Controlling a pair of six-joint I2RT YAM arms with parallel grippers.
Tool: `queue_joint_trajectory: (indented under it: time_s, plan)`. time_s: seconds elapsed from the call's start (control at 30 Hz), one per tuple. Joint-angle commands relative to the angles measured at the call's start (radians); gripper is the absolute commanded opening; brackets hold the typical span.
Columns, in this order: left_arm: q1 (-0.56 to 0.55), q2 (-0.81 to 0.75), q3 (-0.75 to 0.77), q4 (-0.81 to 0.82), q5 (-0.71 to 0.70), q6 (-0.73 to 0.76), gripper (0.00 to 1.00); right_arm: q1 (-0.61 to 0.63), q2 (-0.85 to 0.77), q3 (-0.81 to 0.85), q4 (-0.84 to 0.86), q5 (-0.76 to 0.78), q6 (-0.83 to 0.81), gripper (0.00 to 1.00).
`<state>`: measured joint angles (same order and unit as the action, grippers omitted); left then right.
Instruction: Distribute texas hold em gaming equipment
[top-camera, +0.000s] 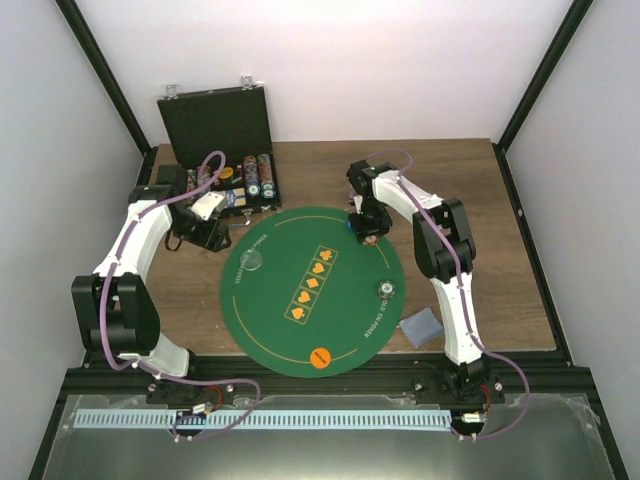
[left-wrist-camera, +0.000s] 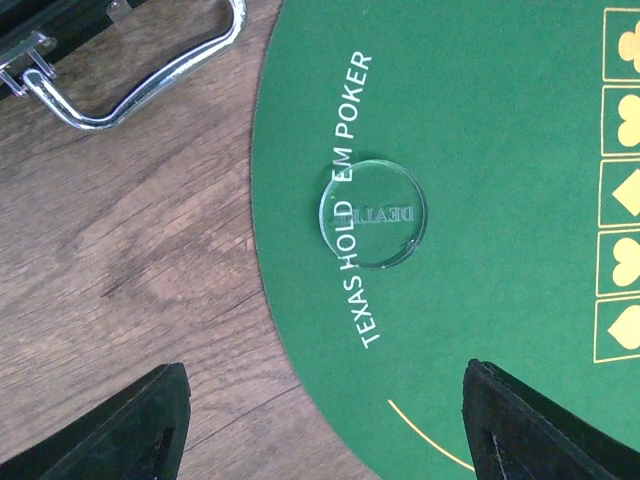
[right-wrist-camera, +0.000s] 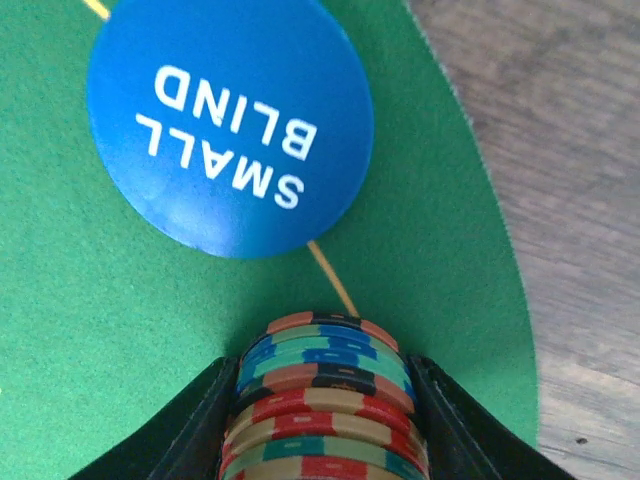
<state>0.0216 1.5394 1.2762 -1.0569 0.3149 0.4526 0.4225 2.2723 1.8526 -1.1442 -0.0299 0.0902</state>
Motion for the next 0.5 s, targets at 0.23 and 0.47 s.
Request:
queue_joint_trajectory:
  time_s: [0.23, 0.47]
  plan:
    - [-0.003, -0.018, -0.011, 0.005, 0.000, 0.007, 0.76, -0.008, 0.078, 0.084, -0.031, 0.030, 0.000, 0.06]
    - [-0.003, -0.012, -0.004, 0.002, -0.001, 0.006, 0.77, -0.008, 0.120, 0.102, -0.017, 0.017, -0.010, 0.34]
